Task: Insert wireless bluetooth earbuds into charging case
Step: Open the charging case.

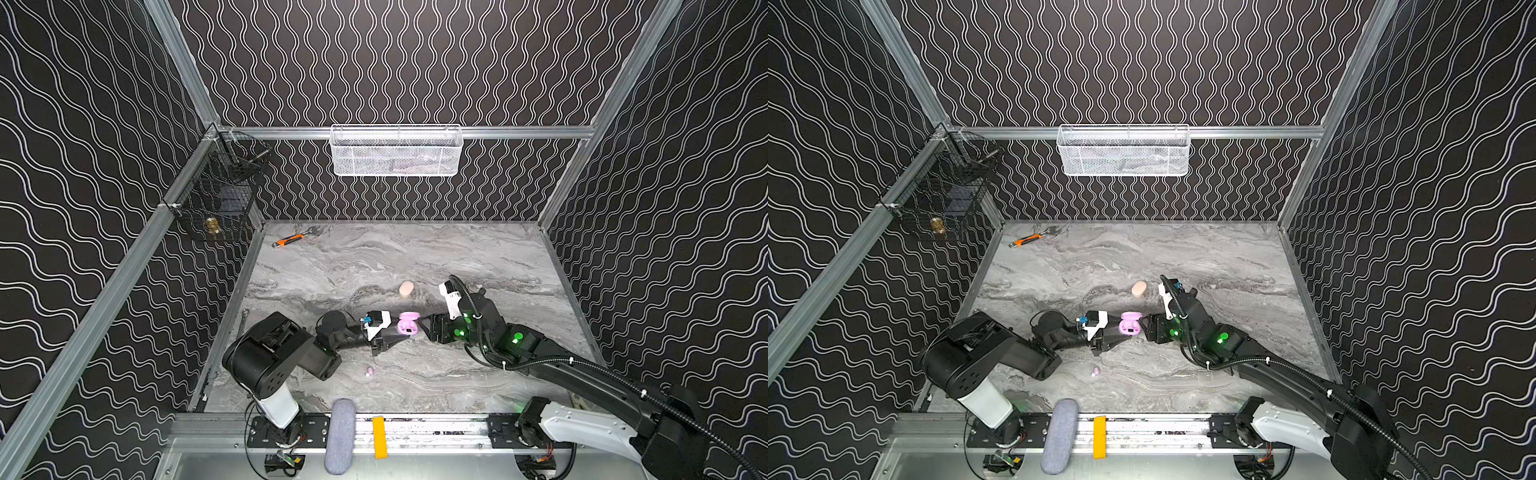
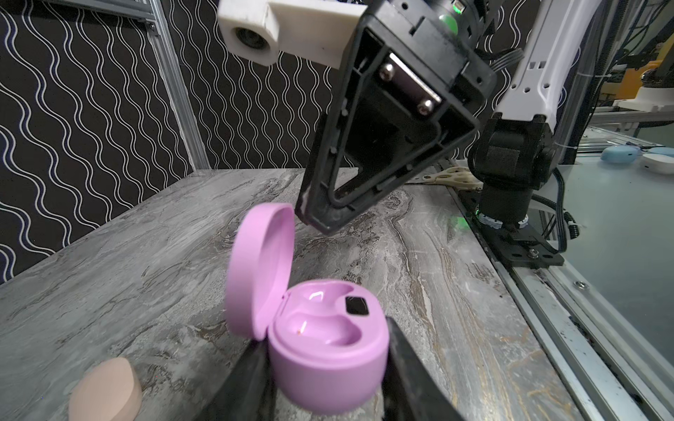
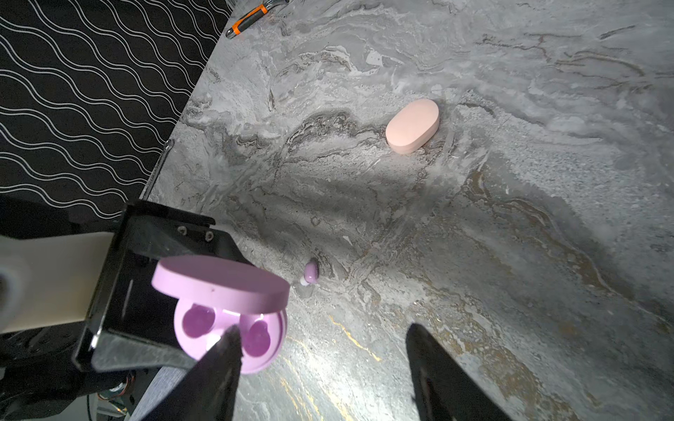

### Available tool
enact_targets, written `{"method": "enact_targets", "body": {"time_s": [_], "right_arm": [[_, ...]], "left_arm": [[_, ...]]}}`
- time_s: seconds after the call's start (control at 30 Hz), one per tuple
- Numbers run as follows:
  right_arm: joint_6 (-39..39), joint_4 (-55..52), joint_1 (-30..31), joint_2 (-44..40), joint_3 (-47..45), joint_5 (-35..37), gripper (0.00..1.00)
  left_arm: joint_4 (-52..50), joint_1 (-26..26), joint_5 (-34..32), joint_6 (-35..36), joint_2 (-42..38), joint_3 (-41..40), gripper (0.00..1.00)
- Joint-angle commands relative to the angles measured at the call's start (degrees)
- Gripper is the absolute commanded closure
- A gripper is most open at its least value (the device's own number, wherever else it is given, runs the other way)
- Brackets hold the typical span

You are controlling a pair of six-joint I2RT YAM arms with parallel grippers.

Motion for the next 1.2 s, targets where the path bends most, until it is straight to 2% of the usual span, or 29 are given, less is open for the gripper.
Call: {"method": "enact_targets", "body": {"time_s": [0.0,0.47,0.73,1.17], "right_arm": [[0.76,1.08,0.18,0.19,0.71,0.63,0.27],[-0.51,1.45,-0.08,2.54,2.9,2.81,0.27],[-0.53,0.22,-0.18,4.13,4.15,1.77,0.27],[2.08,0.82,1.29,-1.32,-0.4,0.08,0.27]], "left_arm": [[2.66,-0.04,-0.23,0.78,-0.22,0.18,0.66],[2.66,-0.05,0.54,0.96,-0.14,0.14,0.66],[2.66,-0.02,0.22,0.96,-0.23,0.1,0.66],[3.28,4.06,-1.27,-4.27,0.05,1.38,0.67]]}}
